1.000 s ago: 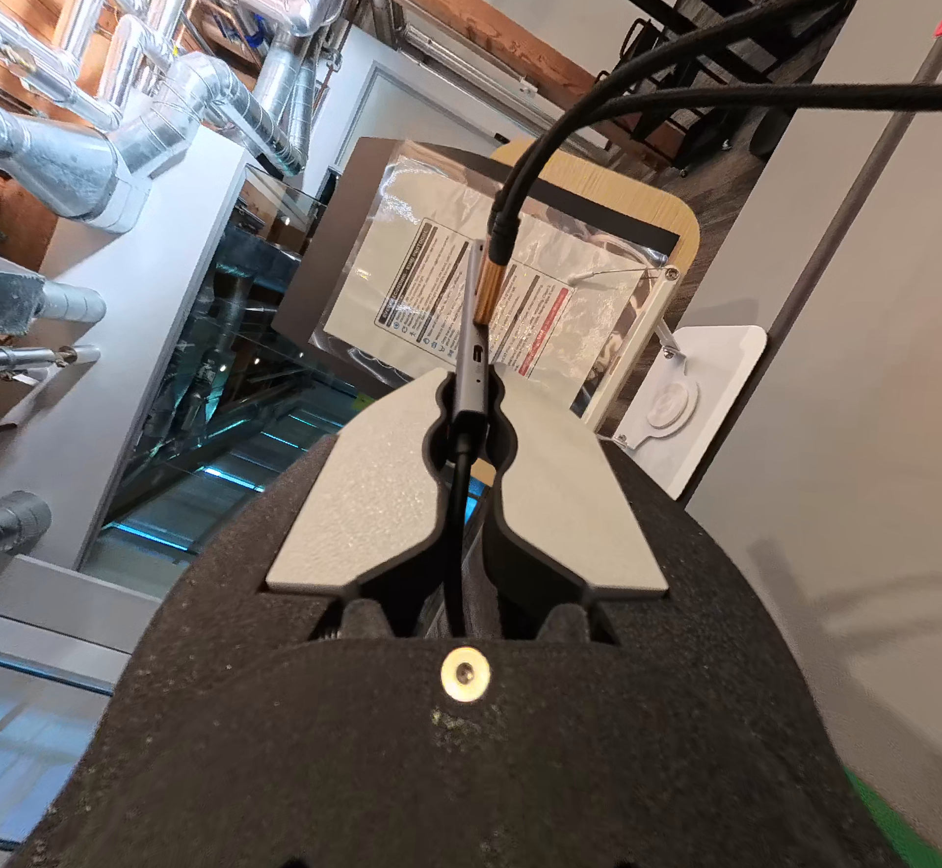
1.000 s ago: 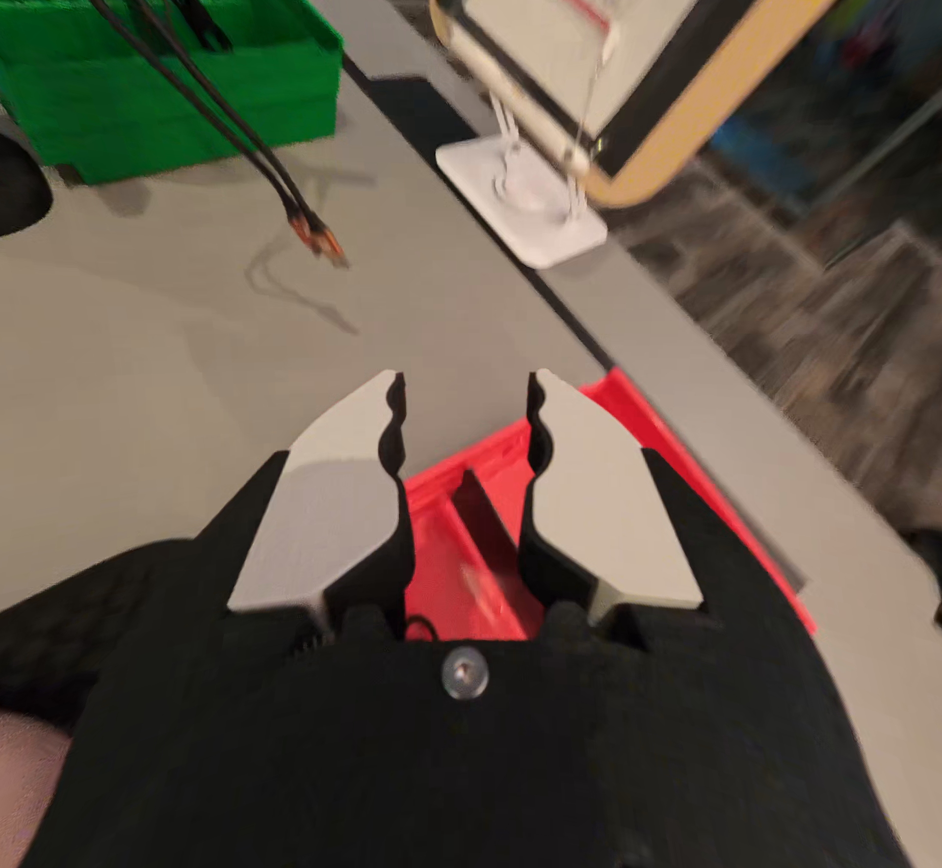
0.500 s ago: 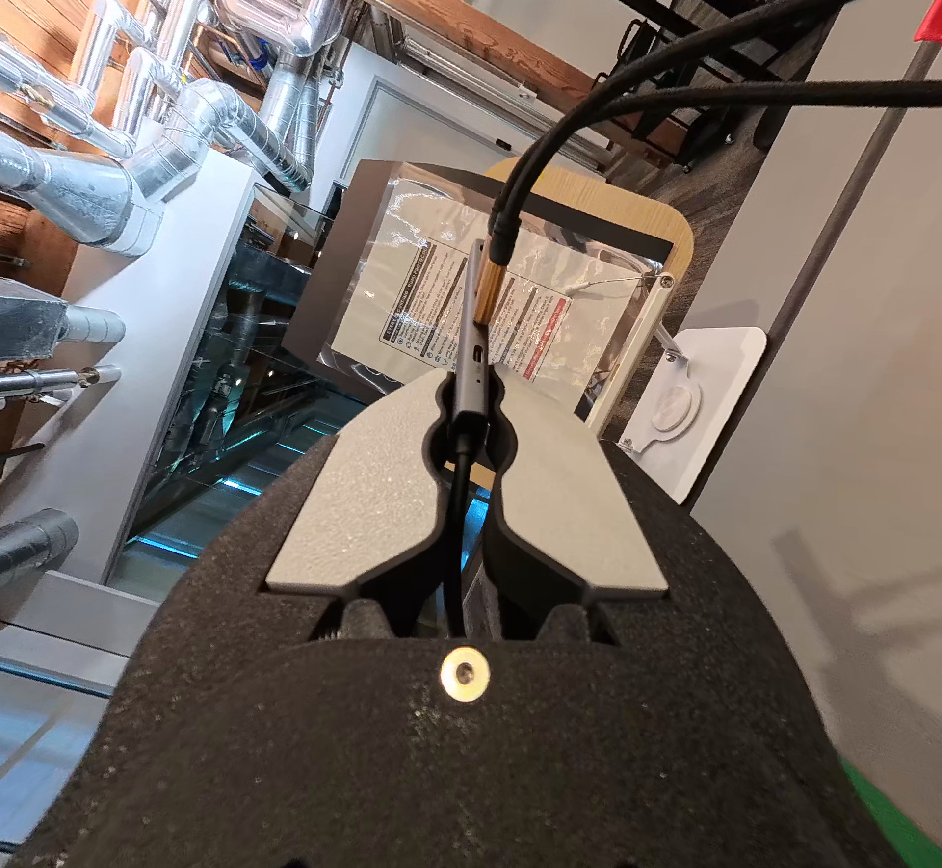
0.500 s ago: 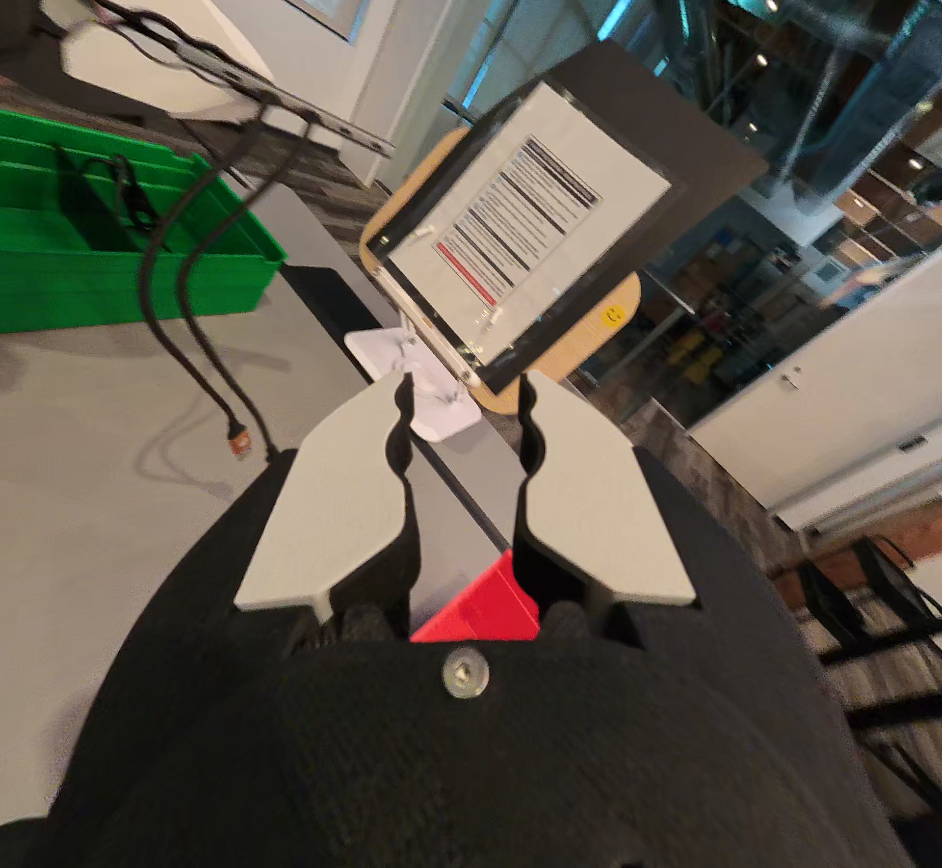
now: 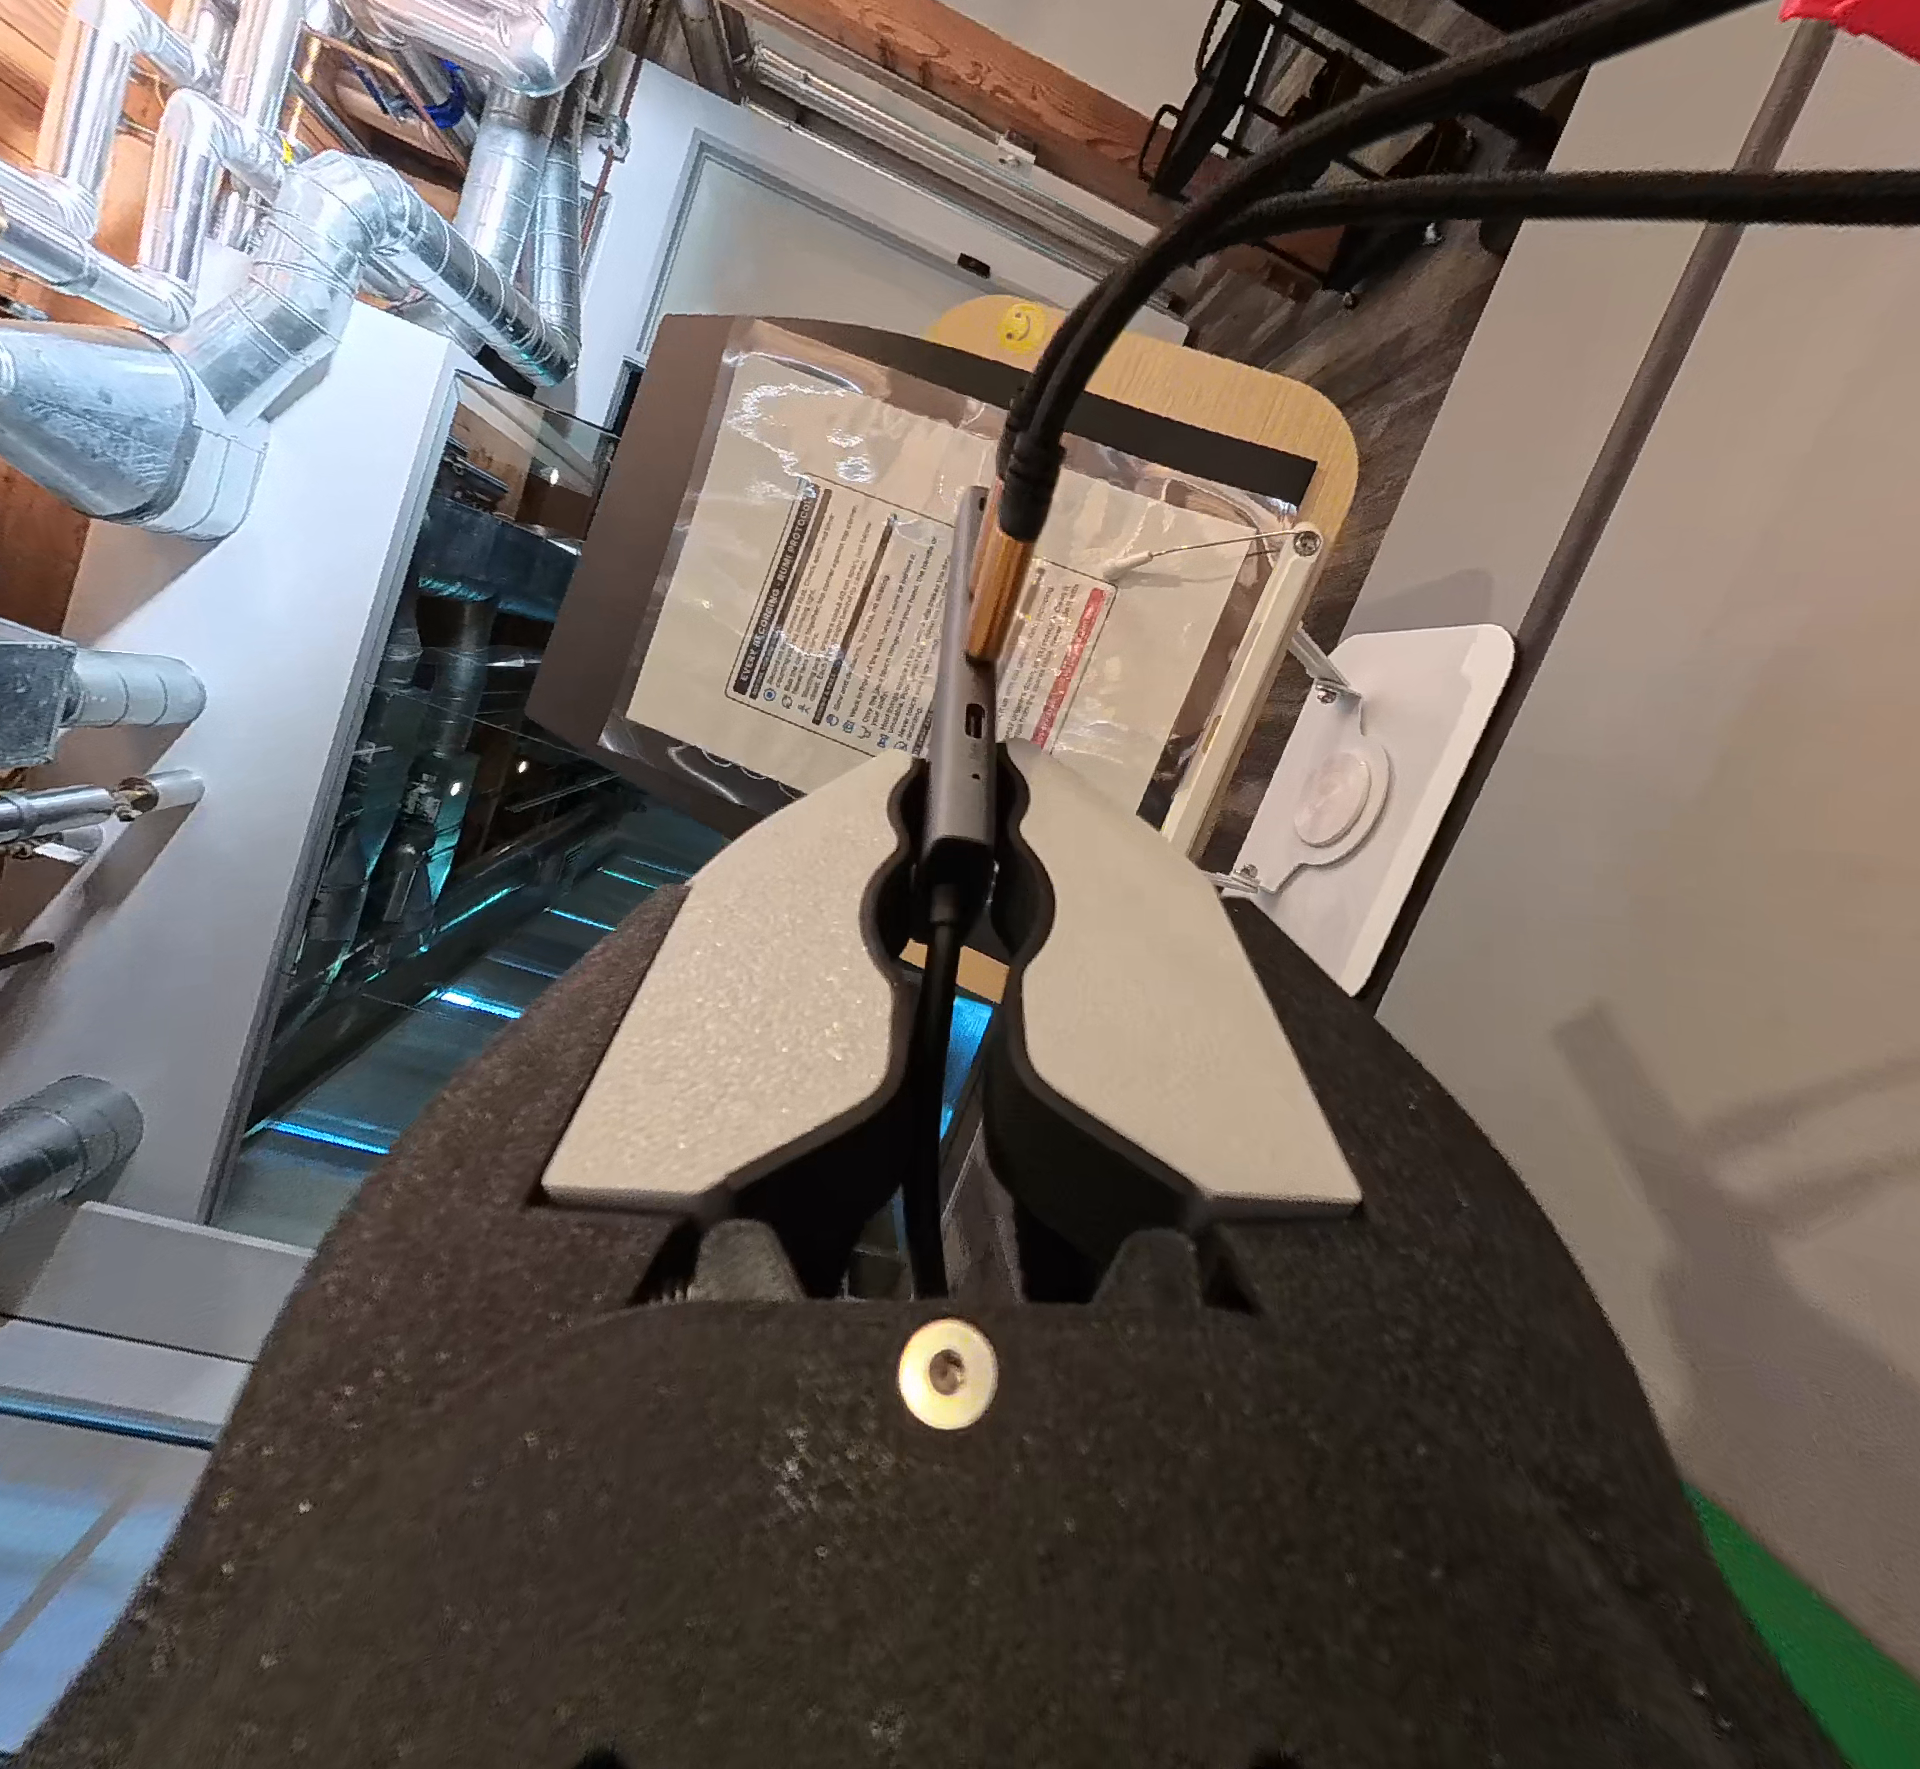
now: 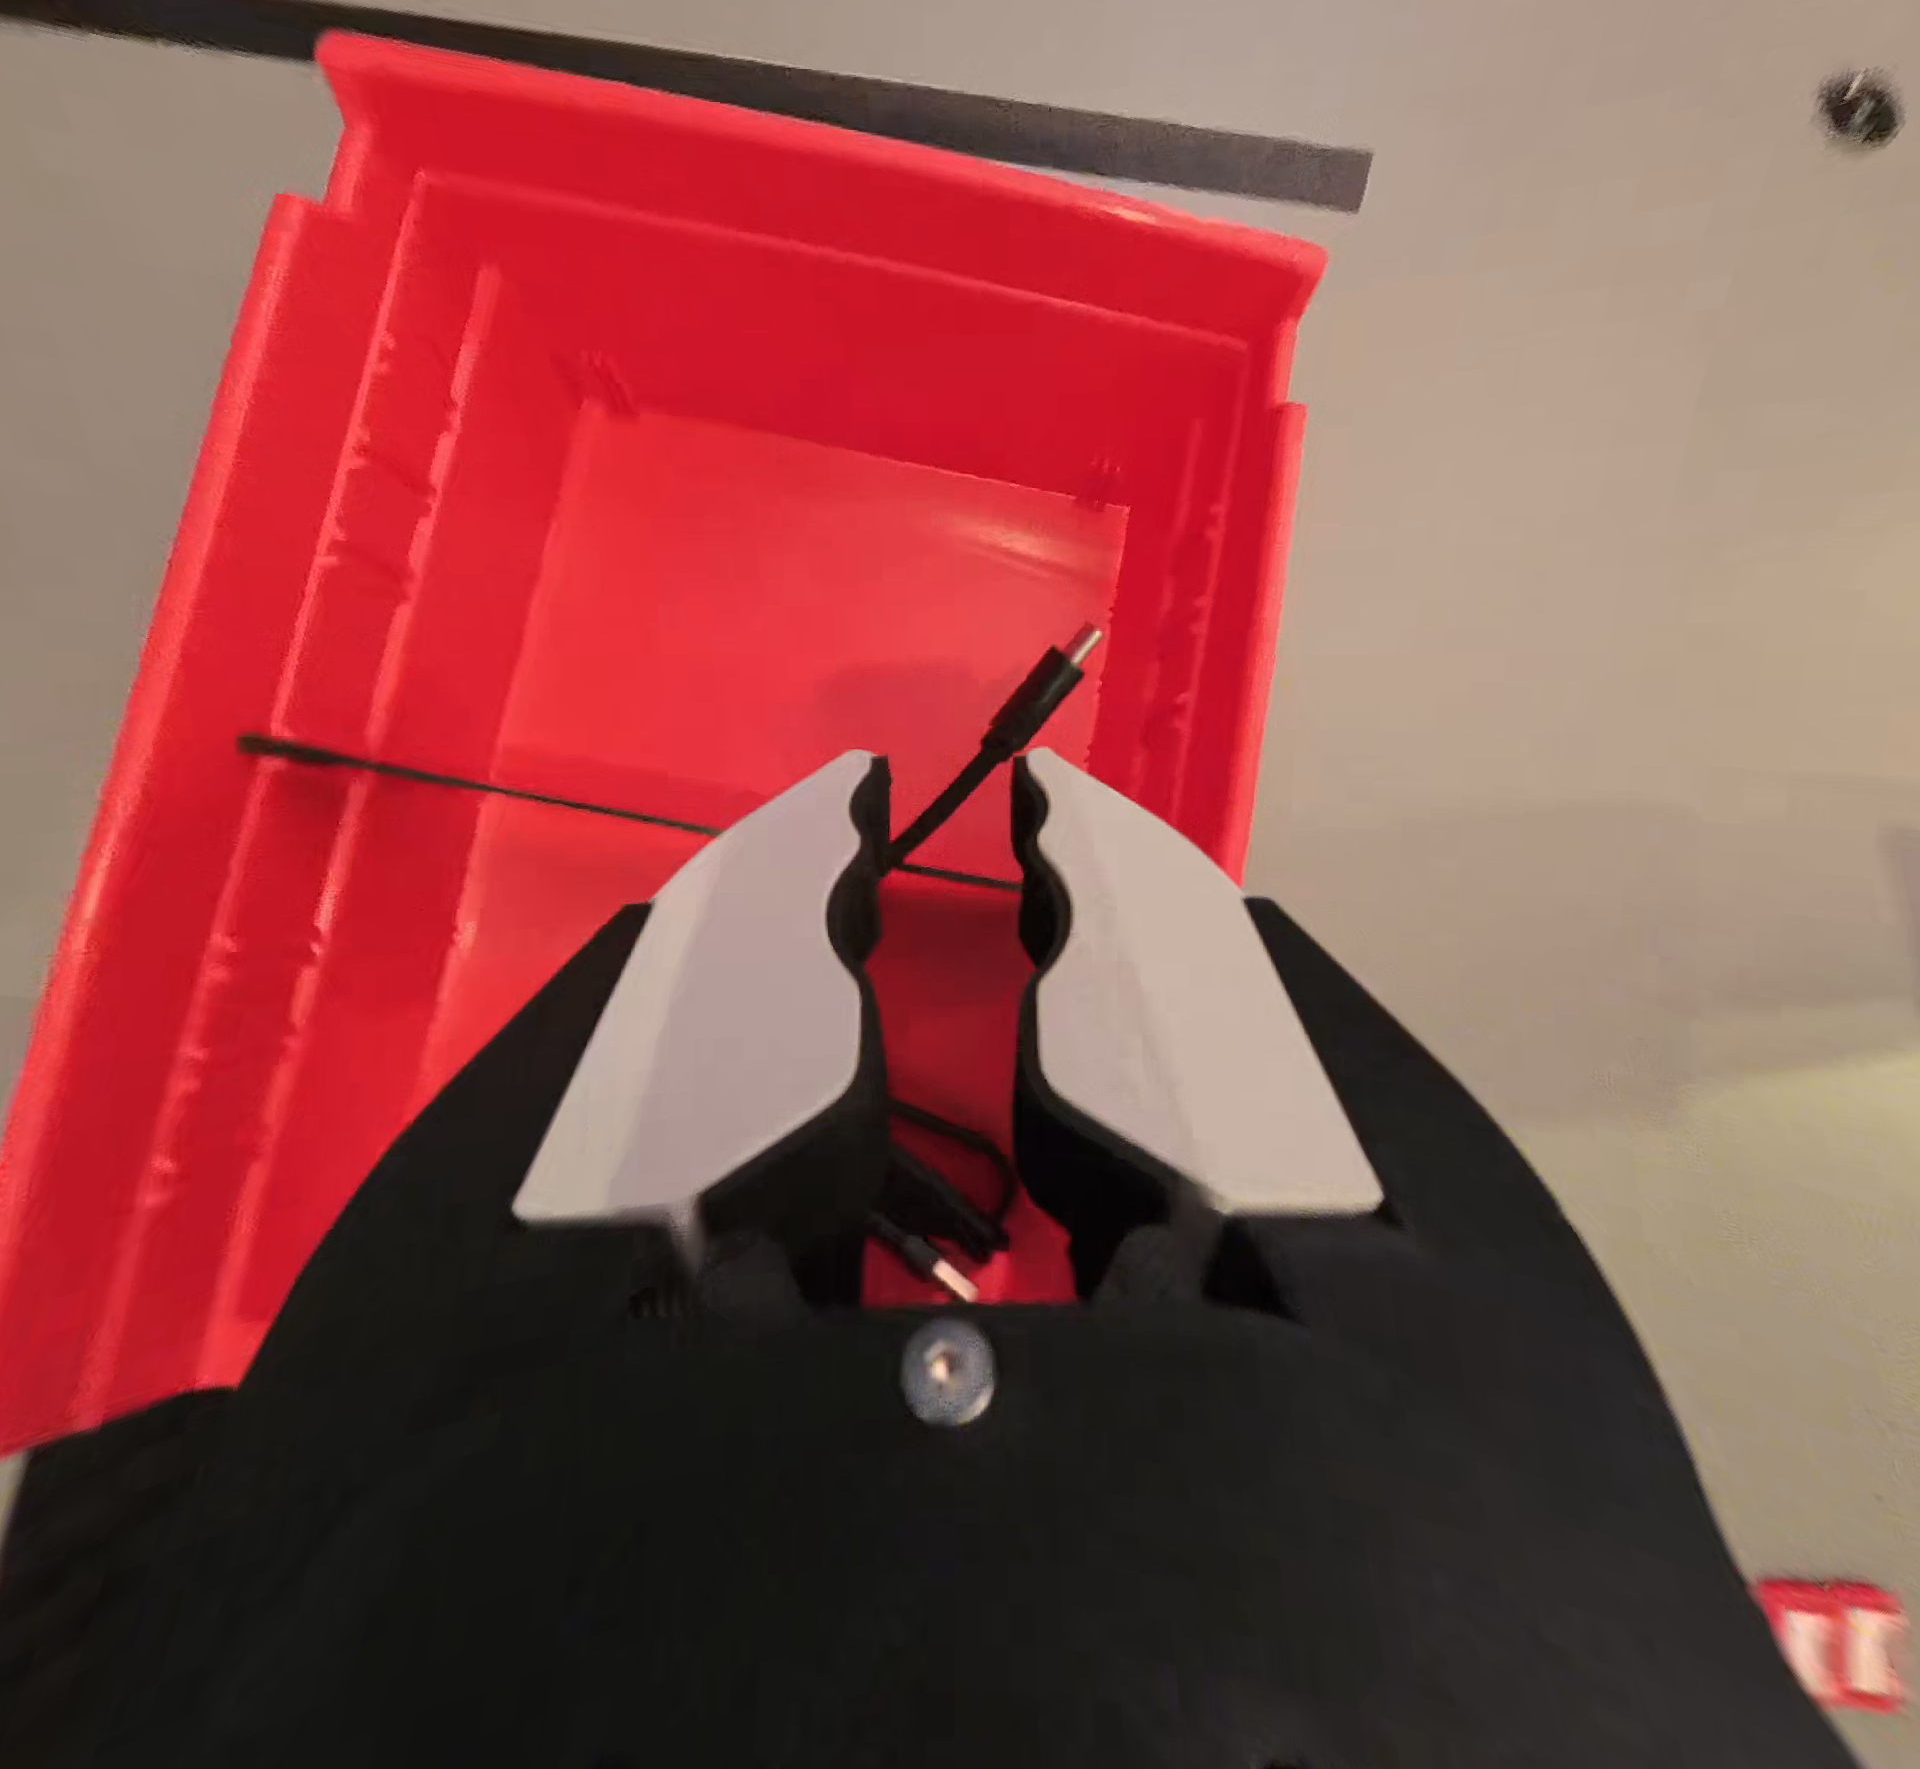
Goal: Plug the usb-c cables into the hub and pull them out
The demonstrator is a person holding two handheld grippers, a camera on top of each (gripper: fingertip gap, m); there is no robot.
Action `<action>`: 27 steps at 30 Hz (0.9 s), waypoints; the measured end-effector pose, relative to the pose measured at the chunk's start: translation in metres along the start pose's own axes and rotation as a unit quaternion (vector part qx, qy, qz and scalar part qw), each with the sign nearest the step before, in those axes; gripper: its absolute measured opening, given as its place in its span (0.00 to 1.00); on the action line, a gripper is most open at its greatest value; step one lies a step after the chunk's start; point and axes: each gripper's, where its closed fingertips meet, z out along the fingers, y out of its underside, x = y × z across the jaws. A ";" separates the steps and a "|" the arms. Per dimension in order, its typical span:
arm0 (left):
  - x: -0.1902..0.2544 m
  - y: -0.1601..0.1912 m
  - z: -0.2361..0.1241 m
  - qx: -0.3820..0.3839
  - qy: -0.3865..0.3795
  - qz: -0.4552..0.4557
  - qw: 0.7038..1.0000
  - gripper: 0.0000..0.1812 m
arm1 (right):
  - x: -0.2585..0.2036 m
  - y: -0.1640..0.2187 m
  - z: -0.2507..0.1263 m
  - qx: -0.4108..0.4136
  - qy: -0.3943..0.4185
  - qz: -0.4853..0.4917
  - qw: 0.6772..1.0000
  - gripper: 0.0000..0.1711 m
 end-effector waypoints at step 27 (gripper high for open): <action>0.012 -0.009 0.000 0.005 0.016 0.012 1.000 0.05 | -0.135 0.067 0.023 -0.231 -0.301 -0.168 0.910 0.16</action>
